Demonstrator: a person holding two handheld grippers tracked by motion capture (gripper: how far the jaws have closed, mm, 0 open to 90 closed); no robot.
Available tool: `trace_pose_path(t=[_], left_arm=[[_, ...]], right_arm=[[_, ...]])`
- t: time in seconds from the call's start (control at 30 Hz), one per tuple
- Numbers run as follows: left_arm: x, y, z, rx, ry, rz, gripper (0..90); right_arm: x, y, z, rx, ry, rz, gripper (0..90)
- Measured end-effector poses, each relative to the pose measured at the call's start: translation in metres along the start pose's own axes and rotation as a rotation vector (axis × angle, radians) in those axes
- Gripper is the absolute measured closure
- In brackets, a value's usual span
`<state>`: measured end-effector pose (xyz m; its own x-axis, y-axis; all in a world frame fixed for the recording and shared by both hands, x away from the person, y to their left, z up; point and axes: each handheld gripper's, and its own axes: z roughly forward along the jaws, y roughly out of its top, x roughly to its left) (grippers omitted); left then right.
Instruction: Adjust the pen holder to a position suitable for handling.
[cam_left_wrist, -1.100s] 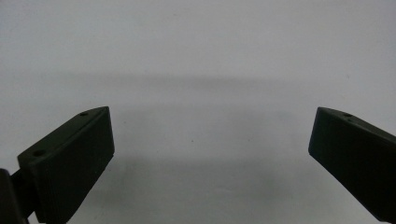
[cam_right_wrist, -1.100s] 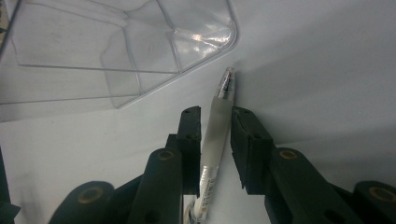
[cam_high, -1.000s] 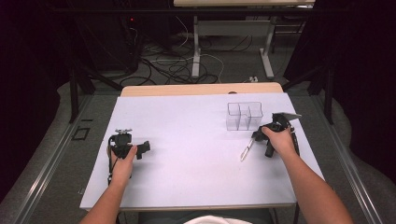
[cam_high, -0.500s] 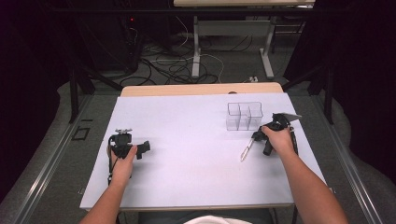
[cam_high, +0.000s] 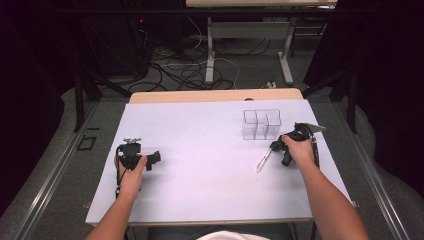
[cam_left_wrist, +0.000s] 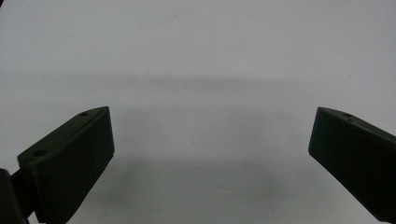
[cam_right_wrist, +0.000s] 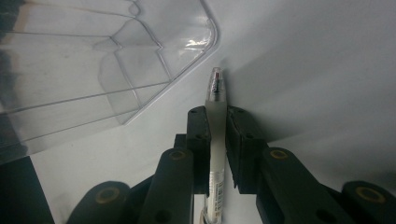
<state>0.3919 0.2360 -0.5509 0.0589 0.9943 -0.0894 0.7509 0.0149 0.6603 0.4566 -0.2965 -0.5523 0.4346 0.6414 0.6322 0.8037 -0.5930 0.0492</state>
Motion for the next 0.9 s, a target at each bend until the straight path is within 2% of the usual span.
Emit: trace_pose_path(t=[0.03,0.1,0.17,0.2,0.23,0.27,0.3,0.33,0.4,0.47,0.5,0.6,0.7,0.73,0.77,0.9], left_arm=[[0.000,0.000,0.000,-0.004,0.002,-0.002,0.2],[0.000,0.000,0.000,0.000,0.004,-0.005,0.2],[0.000,0.000,0.000,-0.004,0.003,-0.003,0.1],[0.000,0.000,0.000,-0.004,0.003,-0.003,0.2],[0.000,0.000,0.000,-0.004,0.003,-0.002,0.2],[0.000,0.000,0.000,0.000,0.000,-0.001,0.2],[0.000,0.000,0.000,-0.003,0.002,-0.001,0.1],[0.000,0.000,0.000,-0.003,0.002,-0.002,0.2],[0.000,0.000,0.000,-0.004,0.003,-0.003,0.2],[0.000,0.000,0.000,0.000,0.003,-0.006,0.2],[0.000,0.000,0.000,-0.002,0.004,-0.004,0.2],[0.000,0.000,0.000,-0.004,0.004,-0.002,0.1],[0.000,0.000,0.001,-0.004,0.005,0.000,0.1],[0.000,-0.001,0.001,-0.007,0.008,-0.001,0.1],[0.000,-0.001,0.001,-0.007,0.008,-0.002,0.1],[0.000,-0.001,0.001,-0.007,0.008,-0.001,0.2]], right_arm=[[-0.001,0.001,-0.001,0.010,-0.043,-0.007,79.8],[-0.002,0.000,0.001,-0.005,0.005,0.005,79.9],[-0.002,0.001,-0.001,0.014,-0.005,0.005,79.9],[-0.004,0.002,-0.003,0.018,0.021,0.003,79.9],[-0.004,0.002,-0.003,0.018,0.021,0.003,79.9],[-0.004,0.003,-0.003,0.009,0.000,0.018,80.0],[-0.006,0.004,-0.004,0.011,0.027,0.022,80.0],[-0.006,0.004,-0.005,0.008,0.017,0.025,80.0],[-0.008,0.005,-0.006,0.000,0.024,0.019,80.0],[-0.011,0.008,-0.010,0.005,0.039,0.037,80.0],[-0.012,0.008,-0.012,0.001,0.053,0.037,80.0],[-0.013,0.010,-0.015,0.003,0.056,0.033,80.0],[-0.014,0.014,-0.022,-0.017,0.069,0.025,80.0],[-0.014,0.014,-0.022,-0.017,0.069,0.025,80.0],[-0.014,0.017,-0.027,-0.009,0.047,0.012,80.0],[-0.014,0.021,-0.034,-0.043,0.075,0.014,80.0]])
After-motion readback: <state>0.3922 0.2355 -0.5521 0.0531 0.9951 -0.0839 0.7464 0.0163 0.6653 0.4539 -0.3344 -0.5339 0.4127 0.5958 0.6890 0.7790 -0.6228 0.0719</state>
